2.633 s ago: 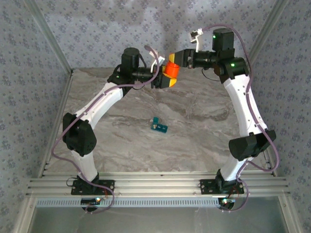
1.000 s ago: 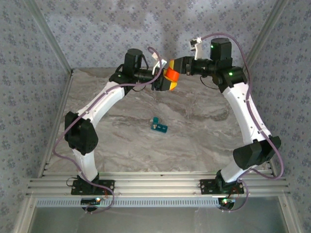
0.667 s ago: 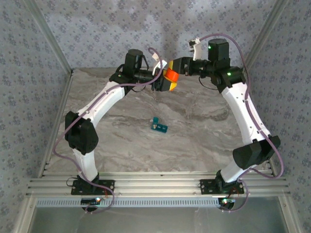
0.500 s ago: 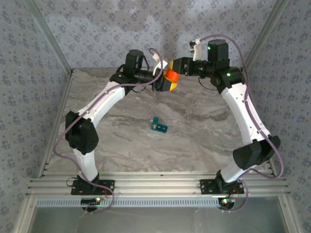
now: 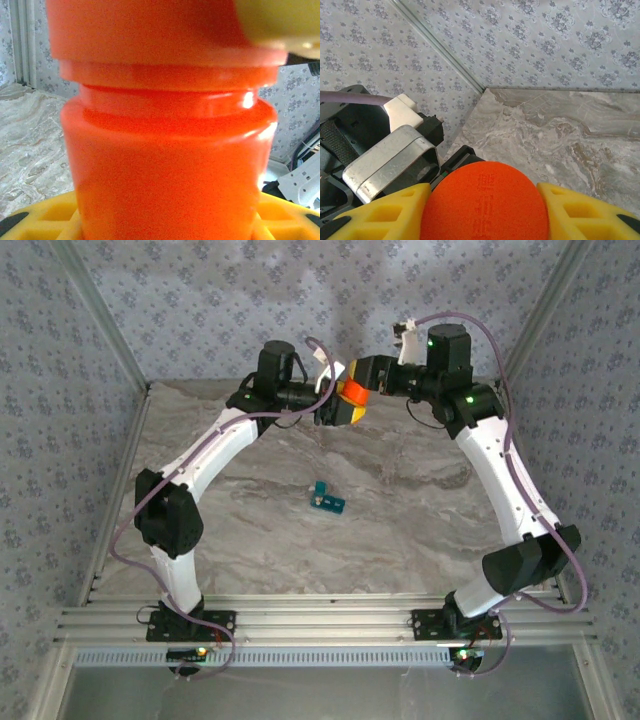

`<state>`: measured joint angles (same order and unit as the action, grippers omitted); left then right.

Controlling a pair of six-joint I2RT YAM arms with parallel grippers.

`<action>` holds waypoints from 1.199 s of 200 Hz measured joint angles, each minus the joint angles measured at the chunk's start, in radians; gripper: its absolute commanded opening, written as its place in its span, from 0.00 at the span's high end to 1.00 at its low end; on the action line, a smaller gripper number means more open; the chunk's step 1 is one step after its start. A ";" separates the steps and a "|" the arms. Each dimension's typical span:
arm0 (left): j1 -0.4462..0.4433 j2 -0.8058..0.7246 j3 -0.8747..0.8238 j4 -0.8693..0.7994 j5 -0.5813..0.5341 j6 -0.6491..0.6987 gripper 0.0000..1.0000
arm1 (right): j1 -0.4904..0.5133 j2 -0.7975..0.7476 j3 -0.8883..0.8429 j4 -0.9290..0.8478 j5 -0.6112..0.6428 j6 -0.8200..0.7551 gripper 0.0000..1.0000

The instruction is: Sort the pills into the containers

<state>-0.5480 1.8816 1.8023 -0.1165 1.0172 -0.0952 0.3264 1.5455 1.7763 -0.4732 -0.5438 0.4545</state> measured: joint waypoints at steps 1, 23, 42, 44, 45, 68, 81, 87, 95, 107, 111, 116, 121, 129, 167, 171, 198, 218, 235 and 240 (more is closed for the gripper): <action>0.000 0.000 0.000 0.000 0.000 0.000 1.00 | 0.000 0.000 0.000 0.000 0.000 0.001 0.41; 0.002 0.000 0.000 0.013 -0.006 -0.007 1.00 | 0.001 0.000 0.000 -0.006 0.006 0.009 0.33; 0.010 0.000 0.000 0.038 -0.016 -0.011 1.00 | 0.001 0.000 0.000 -0.030 0.006 0.014 0.26; 0.010 0.000 0.000 0.039 -0.016 -0.011 1.00 | 0.001 0.000 0.000 -0.031 0.006 0.013 0.25; 0.010 0.000 0.000 0.040 -0.016 -0.011 1.00 | 0.001 0.000 0.000 -0.032 0.005 0.012 0.25; 0.017 0.000 0.000 0.051 -0.019 -0.011 1.00 | -0.004 -0.003 0.000 -0.044 0.002 0.018 0.17; 0.018 0.000 0.000 0.054 -0.019 -0.011 1.00 | -0.015 -0.009 0.000 -0.051 -0.003 0.020 0.14; 0.019 0.000 0.000 0.054 -0.019 -0.011 1.00 | -0.022 -0.015 -0.001 -0.055 -0.006 0.021 0.13; 0.019 0.000 0.000 0.055 -0.019 -0.011 1.00 | -0.033 -0.028 -0.006 -0.054 -0.013 0.024 0.12; 0.019 0.000 0.000 0.056 -0.019 -0.011 1.00 | -0.051 -0.056 -0.022 -0.053 -0.026 0.025 0.11; 0.019 0.000 0.000 0.057 -0.019 -0.011 1.00 | -0.059 -0.070 -0.029 -0.052 -0.032 0.026 0.11; 0.019 0.000 0.000 0.058 -0.018 -0.011 1.00 | -0.068 -0.085 -0.037 -0.050 -0.041 0.026 0.11; 0.019 0.000 0.000 0.058 -0.018 -0.011 1.00 | -0.077 -0.099 -0.043 -0.047 -0.049 0.026 0.10; 0.019 0.000 0.000 0.060 -0.015 -0.011 1.00 | -0.092 -0.118 -0.048 -0.045 -0.063 0.026 0.10; 0.021 0.001 0.002 0.057 0.008 -0.010 1.00 | -0.175 -0.135 -0.048 0.006 -0.181 0.020 0.11; 0.021 0.002 0.004 0.056 0.012 -0.010 1.00 | -0.182 -0.129 -0.047 0.011 -0.193 0.017 0.11; 0.023 0.014 0.024 0.045 0.034 -0.010 1.00 | -0.208 -0.052 -0.009 0.021 -0.270 -0.005 0.11; 0.023 0.025 0.039 0.038 0.045 -0.010 1.00 | -0.209 0.016 0.040 0.018 -0.309 -0.019 0.11; 0.023 0.032 0.049 0.034 0.051 -0.010 1.00 | -0.204 0.059 0.079 0.010 -0.332 -0.026 0.11; 0.023 0.034 0.050 0.034 0.053 -0.010 1.00 | -0.201 0.068 0.089 0.008 -0.337 -0.029 0.11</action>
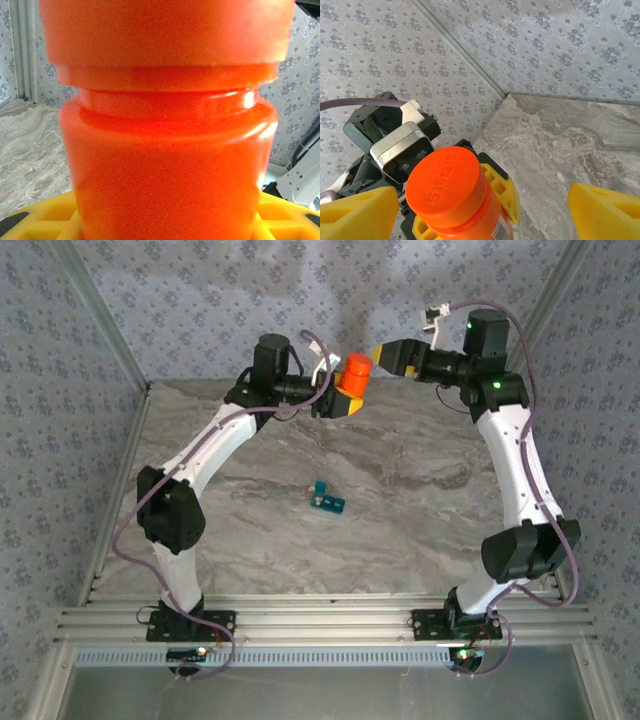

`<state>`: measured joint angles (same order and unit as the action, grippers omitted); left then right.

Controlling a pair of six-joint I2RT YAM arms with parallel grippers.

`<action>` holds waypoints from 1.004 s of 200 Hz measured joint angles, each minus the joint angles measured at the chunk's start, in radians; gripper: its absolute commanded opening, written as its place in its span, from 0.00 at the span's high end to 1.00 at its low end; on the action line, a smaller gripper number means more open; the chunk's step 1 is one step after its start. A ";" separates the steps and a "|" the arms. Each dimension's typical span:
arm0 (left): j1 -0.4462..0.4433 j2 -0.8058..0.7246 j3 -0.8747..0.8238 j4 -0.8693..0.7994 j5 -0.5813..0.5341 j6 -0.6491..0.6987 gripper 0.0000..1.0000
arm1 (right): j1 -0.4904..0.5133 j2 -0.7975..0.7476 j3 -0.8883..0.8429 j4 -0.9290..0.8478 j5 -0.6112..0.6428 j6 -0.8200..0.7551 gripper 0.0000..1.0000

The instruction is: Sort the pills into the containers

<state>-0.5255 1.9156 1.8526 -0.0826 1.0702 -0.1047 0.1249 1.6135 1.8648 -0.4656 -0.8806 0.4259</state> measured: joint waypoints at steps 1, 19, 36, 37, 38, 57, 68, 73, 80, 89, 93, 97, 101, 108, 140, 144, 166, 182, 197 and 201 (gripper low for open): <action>0.000 0.000 0.000 0.000 0.000 0.000 1.00 | 0.000 0.001 0.001 0.000 -0.001 0.000 0.11; 0.000 0.003 0.000 -0.005 0.005 0.000 1.00 | 0.010 0.023 0.030 -0.009 -0.017 -0.005 0.12; -0.002 0.003 0.000 -0.012 0.008 0.000 1.00 | 0.024 0.037 0.056 -0.016 -0.027 -0.008 0.13; -0.002 0.003 0.000 -0.012 0.008 0.000 1.00 | 0.025 0.038 0.056 -0.016 -0.028 -0.008 0.13; -0.002 0.003 0.000 -0.012 0.008 0.000 1.00 | 0.026 0.039 0.057 -0.017 -0.028 -0.008 0.13; -0.006 0.003 0.002 -0.014 0.008 0.000 1.00 | 0.042 0.048 0.074 -0.025 -0.036 -0.014 0.14; -0.007 0.003 0.003 -0.016 0.011 0.000 1.00 | 0.051 0.054 0.079 -0.026 -0.041 -0.016 0.15; -0.007 0.004 0.004 -0.019 0.011 0.000 1.00 | 0.055 0.057 0.080 -0.027 -0.042 -0.018 0.16; -0.007 0.004 0.004 -0.020 0.012 0.000 1.00 | 0.060 0.061 0.082 -0.029 -0.045 -0.020 0.17; -0.007 0.004 0.005 -0.021 0.012 0.000 1.00 | 0.066 0.066 0.083 -0.032 -0.045 -0.023 0.18; -0.007 0.004 0.006 -0.022 0.012 0.000 1.00 | 0.068 0.069 0.083 -0.033 -0.047 -0.024 0.19; -0.007 0.004 0.006 -0.022 0.012 0.000 1.00 | 0.070 0.072 0.084 -0.034 -0.048 -0.024 0.19; -0.007 0.004 0.006 -0.023 0.012 0.000 1.00 | 0.072 0.074 0.084 -0.035 -0.049 -0.026 0.21; -0.007 0.004 0.006 -0.023 0.012 0.000 1.00 | 0.075 0.077 0.084 -0.037 -0.051 -0.027 0.24; -0.007 0.009 0.014 -0.028 0.012 0.003 1.00 | 0.085 0.087 0.084 -0.056 -0.056 -0.044 0.45; -0.007 0.010 0.017 -0.030 0.011 0.004 1.00 | 0.085 0.087 0.084 -0.058 -0.059 -0.047 0.48; -0.007 0.016 0.019 -0.031 0.015 0.004 1.00 | 0.087 0.087 0.084 -0.062 -0.059 -0.054 0.60; -0.006 0.019 0.019 -0.033 0.016 0.008 1.00 | 0.087 0.087 0.084 -0.070 -0.053 -0.050 0.62; -0.006 0.019 0.019 -0.036 0.015 0.007 1.00 | 0.089 0.087 0.080 -0.069 -0.047 -0.053 0.63; -0.006 0.019 0.019 -0.038 0.014 0.007 1.00 | 0.090 0.085 0.077 -0.067 -0.043 -0.053 0.64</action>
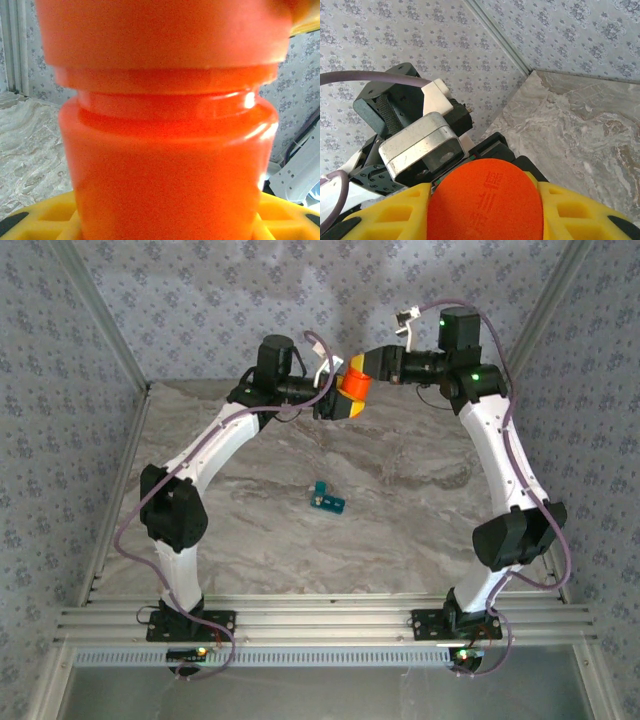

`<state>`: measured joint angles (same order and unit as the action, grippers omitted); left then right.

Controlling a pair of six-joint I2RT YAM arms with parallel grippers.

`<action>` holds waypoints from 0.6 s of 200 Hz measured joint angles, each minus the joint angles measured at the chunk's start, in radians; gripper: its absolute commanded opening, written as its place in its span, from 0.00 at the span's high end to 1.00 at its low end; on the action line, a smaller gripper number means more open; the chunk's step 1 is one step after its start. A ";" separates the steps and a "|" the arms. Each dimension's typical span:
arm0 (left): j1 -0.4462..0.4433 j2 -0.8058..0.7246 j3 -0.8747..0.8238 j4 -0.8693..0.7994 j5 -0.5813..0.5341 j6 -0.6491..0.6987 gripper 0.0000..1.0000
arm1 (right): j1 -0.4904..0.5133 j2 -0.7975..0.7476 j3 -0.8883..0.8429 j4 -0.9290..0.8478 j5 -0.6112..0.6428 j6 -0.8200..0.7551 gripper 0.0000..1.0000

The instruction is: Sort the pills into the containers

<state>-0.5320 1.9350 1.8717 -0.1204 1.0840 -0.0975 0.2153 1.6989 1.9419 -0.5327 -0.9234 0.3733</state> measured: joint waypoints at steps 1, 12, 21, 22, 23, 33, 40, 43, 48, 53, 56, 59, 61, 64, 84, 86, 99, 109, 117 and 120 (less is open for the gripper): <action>0.000 0.000 0.000 0.000 0.000 0.000 1.00 | 0.000 0.000 0.000 0.000 0.000 0.000 0.63; 0.000 0.000 0.000 -0.008 -0.008 0.000 1.00 | 0.004 -0.004 -0.012 0.008 0.014 0.000 0.64; 0.000 0.000 0.000 -0.016 -0.019 0.001 1.00 | 0.008 -0.010 -0.024 0.015 0.033 0.000 0.65; 0.000 0.000 0.000 -0.017 -0.019 0.001 1.00 | 0.009 -0.011 -0.027 0.017 0.037 0.000 0.65; 0.000 0.000 0.000 -0.018 -0.022 0.002 1.00 | 0.009 -0.011 -0.027 0.017 0.039 0.001 0.65; 0.000 0.000 0.000 -0.027 -0.037 0.005 1.00 | 0.015 -0.022 -0.046 0.030 0.071 0.002 0.65; -0.001 0.000 0.000 -0.032 -0.052 0.009 1.00 | 0.019 -0.030 -0.058 0.039 0.095 0.003 0.66; -0.002 0.000 0.000 -0.034 -0.056 0.011 1.00 | 0.022 -0.034 -0.065 0.044 0.107 0.003 0.66; -0.003 0.000 0.000 -0.037 -0.067 0.012 1.00 | 0.027 -0.042 -0.076 0.051 0.131 0.004 0.66; -0.005 0.000 0.000 -0.040 -0.079 0.016 1.00 | 0.031 -0.049 -0.086 0.058 0.155 0.004 0.65; -0.006 0.000 0.000 -0.041 -0.086 0.018 1.00 | 0.034 -0.055 -0.093 0.064 0.170 0.004 0.65; -0.008 0.000 0.000 -0.041 -0.093 0.019 1.00 | 0.037 -0.059 -0.101 0.069 0.184 0.006 0.65; -0.008 0.000 0.000 -0.042 -0.098 0.019 1.00 | 0.039 -0.063 -0.106 0.074 0.195 0.008 0.65; -0.010 0.000 0.000 -0.042 -0.106 0.022 1.00 | 0.041 -0.068 -0.113 0.078 0.208 0.008 0.65; -0.020 0.000 -0.001 -0.042 -0.154 0.031 1.00 | 0.059 -0.096 -0.153 0.109 0.295 0.023 0.65; -0.021 0.000 -0.002 -0.042 -0.158 0.031 1.00 | 0.061 -0.098 -0.157 0.112 0.304 0.024 0.65; -0.026 -0.002 -0.008 -0.039 -0.185 0.037 1.00 | 0.071 -0.109 -0.178 0.128 0.348 0.037 0.65; -0.027 -0.003 -0.017 -0.035 -0.203 0.038 1.00 | 0.078 -0.114 -0.193 0.139 0.374 0.046 0.65; -0.028 -0.005 -0.027 -0.030 -0.211 0.039 1.00 | 0.082 -0.115 -0.204 0.146 0.389 0.054 0.65; -0.029 -0.005 -0.032 -0.027 -0.216 0.039 1.00 | 0.082 -0.115 -0.208 0.148 0.393 0.056 0.64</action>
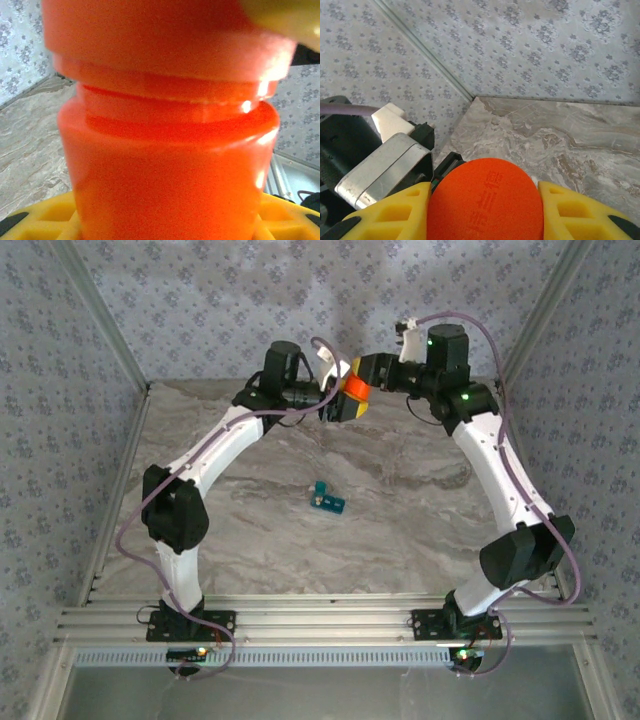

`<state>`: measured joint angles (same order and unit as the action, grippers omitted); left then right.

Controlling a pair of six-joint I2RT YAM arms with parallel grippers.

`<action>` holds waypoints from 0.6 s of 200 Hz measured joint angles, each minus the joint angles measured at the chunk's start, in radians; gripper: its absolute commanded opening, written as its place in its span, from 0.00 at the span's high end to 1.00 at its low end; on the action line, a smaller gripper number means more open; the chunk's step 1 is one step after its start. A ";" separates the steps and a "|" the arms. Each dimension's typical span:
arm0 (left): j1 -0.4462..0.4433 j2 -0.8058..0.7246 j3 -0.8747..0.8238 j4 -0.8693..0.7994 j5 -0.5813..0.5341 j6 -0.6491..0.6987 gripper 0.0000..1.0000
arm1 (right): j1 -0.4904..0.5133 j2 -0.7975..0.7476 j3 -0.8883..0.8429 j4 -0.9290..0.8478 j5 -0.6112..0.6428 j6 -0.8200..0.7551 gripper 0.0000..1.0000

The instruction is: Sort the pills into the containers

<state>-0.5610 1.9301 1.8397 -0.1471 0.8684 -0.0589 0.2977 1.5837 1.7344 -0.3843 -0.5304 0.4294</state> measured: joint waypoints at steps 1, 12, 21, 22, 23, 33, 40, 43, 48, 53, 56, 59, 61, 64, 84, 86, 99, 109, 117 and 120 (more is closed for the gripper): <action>0.000 0.000 -0.001 0.000 -0.001 0.000 1.00 | 0.000 0.000 -0.002 0.001 0.002 0.001 0.64; -0.001 -0.002 -0.016 0.009 -0.011 0.000 1.00 | 0.002 0.000 -0.012 0.005 0.008 0.008 0.64; -0.002 -0.002 -0.023 0.014 -0.018 -0.001 1.00 | 0.002 0.000 -0.018 0.007 0.011 0.011 0.64; -0.002 -0.002 -0.024 0.014 -0.018 -0.001 1.00 | 0.002 0.000 -0.018 0.006 0.011 0.011 0.64; -0.003 -0.002 -0.025 0.016 -0.018 -0.001 1.00 | 0.002 0.000 -0.018 0.006 0.012 0.011 0.64; -0.003 -0.002 -0.028 0.022 -0.020 -0.001 1.00 | 0.001 0.000 -0.019 0.008 0.011 0.016 0.63; -0.003 -0.004 -0.031 0.027 -0.021 -0.002 1.00 | 0.001 0.000 -0.019 0.013 0.010 0.021 0.63; -0.002 -0.004 -0.031 0.029 -0.021 -0.002 1.00 | 0.001 0.000 -0.019 0.016 0.008 0.021 0.63; -0.002 -0.006 -0.031 0.034 -0.021 -0.003 1.00 | 0.001 0.000 -0.019 0.020 0.006 0.027 0.63; -0.002 -0.006 -0.032 0.040 -0.021 -0.005 1.00 | -0.001 0.000 -0.019 0.026 0.001 0.029 0.63; -0.002 -0.008 -0.033 0.044 -0.020 -0.005 1.00 | -0.001 0.000 -0.019 0.027 -0.002 0.032 0.63; -0.002 -0.008 -0.035 0.047 -0.021 -0.006 1.00 | -0.002 0.000 -0.019 0.030 -0.005 0.032 0.63; -0.002 -0.009 -0.036 0.050 -0.021 -0.007 1.00 | -0.003 0.000 -0.019 0.031 -0.008 0.035 0.64; -0.002 -0.010 -0.038 0.054 -0.021 -0.010 1.00 | -0.003 0.000 -0.019 0.033 -0.011 0.036 0.64; -0.002 -0.012 -0.043 0.076 -0.018 -0.014 1.00 | -0.006 0.000 -0.019 0.040 -0.026 0.050 0.64; -0.002 -0.012 -0.044 0.077 -0.018 -0.014 1.00 | -0.006 0.000 -0.019 0.041 -0.028 0.052 0.63; -0.002 -0.012 -0.045 0.086 -0.016 -0.019 1.00 | -0.009 0.000 -0.019 0.045 -0.035 0.061 0.63; -0.002 -0.012 -0.045 0.091 -0.016 -0.020 1.00 | -0.010 0.000 -0.019 0.048 -0.037 0.066 0.62; -0.002 -0.012 -0.045 0.092 -0.016 -0.021 1.00 | -0.010 0.000 -0.019 0.050 -0.039 0.071 0.62; -0.002 -0.012 -0.045 0.092 -0.016 -0.021 1.00 | -0.010 0.000 -0.019 0.050 -0.039 0.072 0.61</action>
<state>-0.5632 1.9182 1.7943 -0.0555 0.8520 -0.0795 0.2874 1.5841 1.7157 -0.3347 -0.5690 0.5018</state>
